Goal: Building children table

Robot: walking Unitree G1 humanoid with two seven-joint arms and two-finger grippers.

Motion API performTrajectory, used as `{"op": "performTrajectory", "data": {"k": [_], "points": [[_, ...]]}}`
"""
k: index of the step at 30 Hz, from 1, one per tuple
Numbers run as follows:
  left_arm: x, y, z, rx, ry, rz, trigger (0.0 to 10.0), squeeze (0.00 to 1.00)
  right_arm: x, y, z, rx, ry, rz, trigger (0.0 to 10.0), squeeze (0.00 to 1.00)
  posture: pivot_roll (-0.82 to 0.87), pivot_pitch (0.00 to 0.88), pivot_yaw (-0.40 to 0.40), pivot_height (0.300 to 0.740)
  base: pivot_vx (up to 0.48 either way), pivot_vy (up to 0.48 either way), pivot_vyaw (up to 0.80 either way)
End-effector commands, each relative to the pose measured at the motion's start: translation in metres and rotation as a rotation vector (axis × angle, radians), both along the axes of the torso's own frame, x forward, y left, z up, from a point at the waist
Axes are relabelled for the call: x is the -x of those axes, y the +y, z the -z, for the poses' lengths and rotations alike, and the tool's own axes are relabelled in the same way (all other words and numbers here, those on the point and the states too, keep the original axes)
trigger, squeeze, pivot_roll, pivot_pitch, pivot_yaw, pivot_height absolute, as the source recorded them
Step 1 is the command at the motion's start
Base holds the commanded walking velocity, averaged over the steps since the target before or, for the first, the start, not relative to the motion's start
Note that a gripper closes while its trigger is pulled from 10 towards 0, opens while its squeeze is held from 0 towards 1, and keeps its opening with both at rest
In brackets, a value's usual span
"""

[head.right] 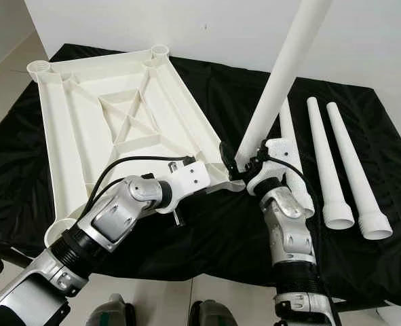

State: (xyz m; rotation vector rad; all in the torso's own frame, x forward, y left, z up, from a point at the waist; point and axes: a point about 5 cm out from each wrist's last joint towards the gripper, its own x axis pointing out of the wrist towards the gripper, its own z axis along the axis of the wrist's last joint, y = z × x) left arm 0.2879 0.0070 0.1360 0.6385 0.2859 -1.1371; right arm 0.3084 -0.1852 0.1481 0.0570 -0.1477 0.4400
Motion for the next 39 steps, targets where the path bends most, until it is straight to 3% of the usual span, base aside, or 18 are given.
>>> {"op": "performTrajectory", "data": {"k": [1,11,15,16,17,26,27,28,29,39], "points": [[0.005,-0.004,0.0,-0.01,-0.005,0.042,10.0,0.0,0.0,-0.01,-0.003,0.021,-0.01,-0.059,10.0,0.0,-0.03,0.036,-0.037,0.74,0.0,0.0,0.0],[0.005,-0.004,0.0,-0.011,-0.004,0.046,10.0,0.0,0.0,-0.026,0.003,0.134,0.045,-0.209,10.0,0.0,-0.04,0.04,-0.03,0.74,0.0,0.0,0.0],[0.005,-0.004,0.0,-0.013,-0.005,0.047,10.0,0.0,0.0,-0.026,0.006,0.146,0.064,-0.239,9.4,0.0,-0.04,0.041,-0.028,0.74,0.0,0.0,0.0],[0.005,-0.004,0.0,-0.013,-0.005,0.048,10.0,0.0,0.0,-0.026,0.007,0.153,0.069,-0.257,2.5,0.0,-0.03,0.04,-0.028,0.74,0.0,0.0,0.0],[0.005,-0.004,0.0,-0.013,-0.006,0.048,10.0,0.0,0.0,-0.026,0.007,0.157,0.068,-0.268,0.0,0.0,-0.03,0.04,-0.029,0.74,0.0,0.0,0.0],[0.004,-0.004,-0.001,-0.015,-0.009,0.047,10.0,0.0,-0.002,-0.024,0.007,0.161,0.062,-0.293,0.0,0.0,-0.03,0.037,-0.028,0.74,0.0,0.0,0.0],[0.003,-0.004,-0.001,-0.015,-0.009,0.047,10.0,0.0,-0.002,-0.023,0.007,0.162,0.065,-0.299,1.4,0.0,-0.03,0.035,-0.029,0.74,0.0,0.0,0.0],[0.003,-0.004,-0.001,-0.015,-0.009,0.047,10.0,0.0,-0.002,-0.023,0.007,0.162,0.065,-0.299,1.4,0.0,-0.03,0.035,-0.029,0.74,0.0,0.0,0.0],[0.003,-0.004,-0.001,-0.014,-0.01,0.047,10.0,0.0,-0.002,-0.022,0.007,0.161,0.069,-0.297,10.0,0.0,-0.04,0.034,-0.03,0.74,0.0,0.0,0.0],[0.004,-0.006,0.0,-0.012,-0.008,0.052,10.0,0.0,0.002,-0.012,0.009,0.08,0.067,-0.242,10.0,0.0,-0.04,0.034,-0.031,0.74,0.0,0.0,0.0]]}}
